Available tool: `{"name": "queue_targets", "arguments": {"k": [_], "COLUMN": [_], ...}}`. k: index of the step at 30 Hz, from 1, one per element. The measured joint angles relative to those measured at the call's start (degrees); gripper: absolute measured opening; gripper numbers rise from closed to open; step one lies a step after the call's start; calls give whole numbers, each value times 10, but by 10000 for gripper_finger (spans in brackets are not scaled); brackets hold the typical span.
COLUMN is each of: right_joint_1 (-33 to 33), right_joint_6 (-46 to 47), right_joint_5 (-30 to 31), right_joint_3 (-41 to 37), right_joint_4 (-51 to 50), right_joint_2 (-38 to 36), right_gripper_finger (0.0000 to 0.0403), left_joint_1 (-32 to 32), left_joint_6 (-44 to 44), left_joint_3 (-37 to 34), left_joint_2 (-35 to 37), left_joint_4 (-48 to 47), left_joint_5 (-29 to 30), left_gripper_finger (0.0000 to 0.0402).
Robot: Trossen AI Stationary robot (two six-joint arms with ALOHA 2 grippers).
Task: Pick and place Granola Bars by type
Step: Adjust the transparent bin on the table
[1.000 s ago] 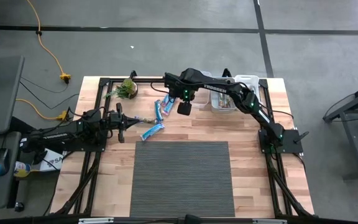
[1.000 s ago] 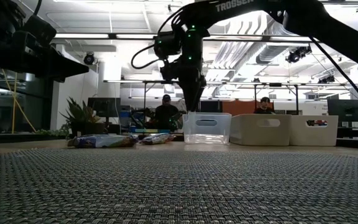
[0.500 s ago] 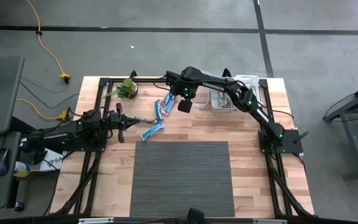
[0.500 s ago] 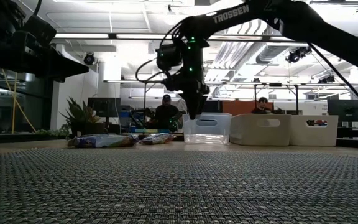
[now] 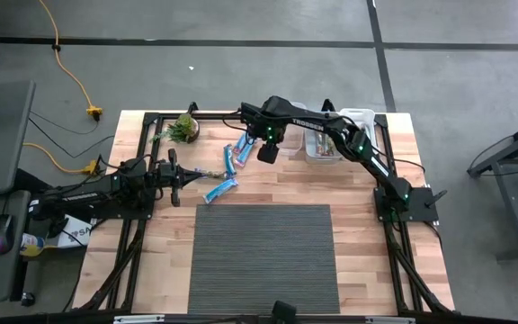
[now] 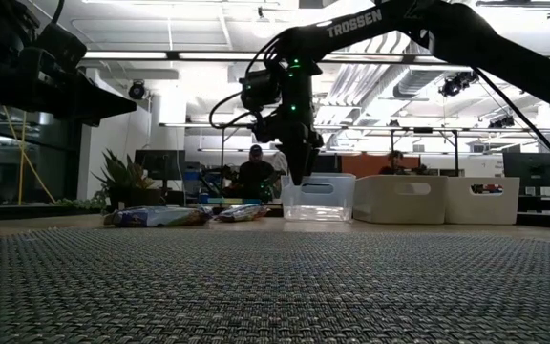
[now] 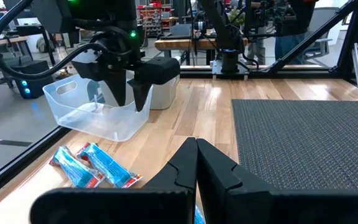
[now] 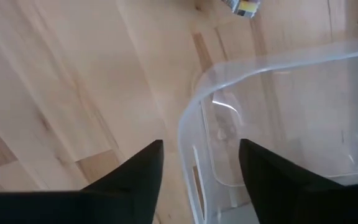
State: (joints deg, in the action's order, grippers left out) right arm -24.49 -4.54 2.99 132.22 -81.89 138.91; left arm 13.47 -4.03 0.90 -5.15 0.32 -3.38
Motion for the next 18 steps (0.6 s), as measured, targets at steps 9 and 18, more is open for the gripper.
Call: {"name": "queue_targets", "arguments": {"k": [9, 18], "right_joint_1": [1, 2], "right_joint_6": [8, 20], "right_joint_5": [0, 0], "right_joint_3": [0, 1], "right_joint_4": [0, 1], "right_joint_2": [0, 0], "right_gripper_finger": [90, 5], "left_joint_1": [0, 0], "left_joint_6": [0, 0], "left_joint_3": [0, 0], "left_joint_2": [0, 0], "left_joint_4": [0, 0], "left_joint_5": [0, 0], "left_gripper_finger": [1, 1]}}
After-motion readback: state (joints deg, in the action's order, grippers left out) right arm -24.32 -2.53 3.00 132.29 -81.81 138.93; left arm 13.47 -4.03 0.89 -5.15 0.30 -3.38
